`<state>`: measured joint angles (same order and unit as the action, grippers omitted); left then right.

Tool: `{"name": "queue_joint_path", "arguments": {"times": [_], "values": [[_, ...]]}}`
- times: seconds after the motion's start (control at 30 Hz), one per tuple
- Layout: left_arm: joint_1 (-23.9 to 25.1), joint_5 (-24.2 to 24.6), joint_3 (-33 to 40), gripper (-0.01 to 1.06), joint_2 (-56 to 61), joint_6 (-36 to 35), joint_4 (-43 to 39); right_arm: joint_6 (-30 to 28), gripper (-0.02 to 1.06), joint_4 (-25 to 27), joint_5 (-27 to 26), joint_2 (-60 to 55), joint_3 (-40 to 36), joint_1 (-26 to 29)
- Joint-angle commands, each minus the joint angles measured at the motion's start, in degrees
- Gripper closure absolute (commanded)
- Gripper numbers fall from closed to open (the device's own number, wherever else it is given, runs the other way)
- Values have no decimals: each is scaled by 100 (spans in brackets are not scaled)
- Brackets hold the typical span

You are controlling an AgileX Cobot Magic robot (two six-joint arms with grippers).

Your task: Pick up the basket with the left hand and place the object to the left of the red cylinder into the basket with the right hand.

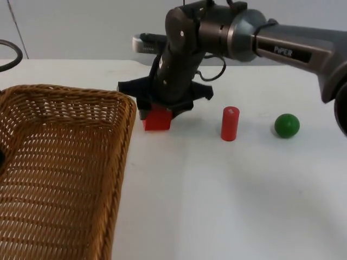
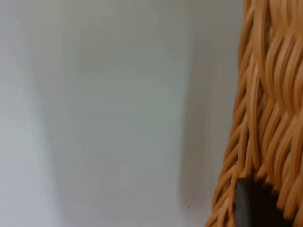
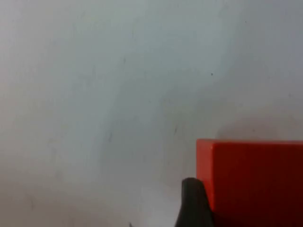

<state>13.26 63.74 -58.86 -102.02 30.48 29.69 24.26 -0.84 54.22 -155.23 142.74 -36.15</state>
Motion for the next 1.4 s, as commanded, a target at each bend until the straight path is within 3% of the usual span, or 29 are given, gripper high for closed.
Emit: {"name": "queue_joint_path", "arguments": {"times": [0.0, 0.03, 0.17, 0.3, 0.67, 0.8, 0.83, 0.9, 0.97, 1.0, 1.13, 1.37], "values": [[17, 166, -29, 105, 29, -49, 118, -706, 104, -2, 444, 628, 149, 46], [17, 166, -29, 105, 29, -49, 118, -706, 104, -2, 444, 628, 149, 46], [17, 177, -29, 105, 29, -74, 118, -1649, 104, -10, 1480, 1351, 149, 179], [17, 166, -29, 105, 29, -74, 118, -2306, 104, -4, 1575, 1834, 149, 233], [17, 188, -29, 105, 29, -95, 118, -2906, 104, -4, 1575, 3217, -700, 233], [17, 199, -29, 105, 29, -94, 118, -2963, 104, 6, 1575, 4035, -1910, 233], [17, 199, -29, 105, 29, -94, 118, -2963, 104, 6, 1575, 4035, -1910, 233], [17, 199, -29, 105, 29, -94, 118, -2986, 104, 6, 1575, 4521, -2806, 233], [17, 199, -29, 105, 29, -94, 118, -2969, 104, 6, 1058, 5096, -3904, 233], [17, 199, -29, 105, 29, -94, 118, -2969, 104, 6, 1058, 5096, -3904, 233], [17, 199, -29, 105, 29, -94, 118, -2969, 104, 6, 196, 5863, -5501, 233], [17, 189, -29, 105, 29, -94, 131, -2969, 104, 31, -153, 6278, -6616, 233]]}}
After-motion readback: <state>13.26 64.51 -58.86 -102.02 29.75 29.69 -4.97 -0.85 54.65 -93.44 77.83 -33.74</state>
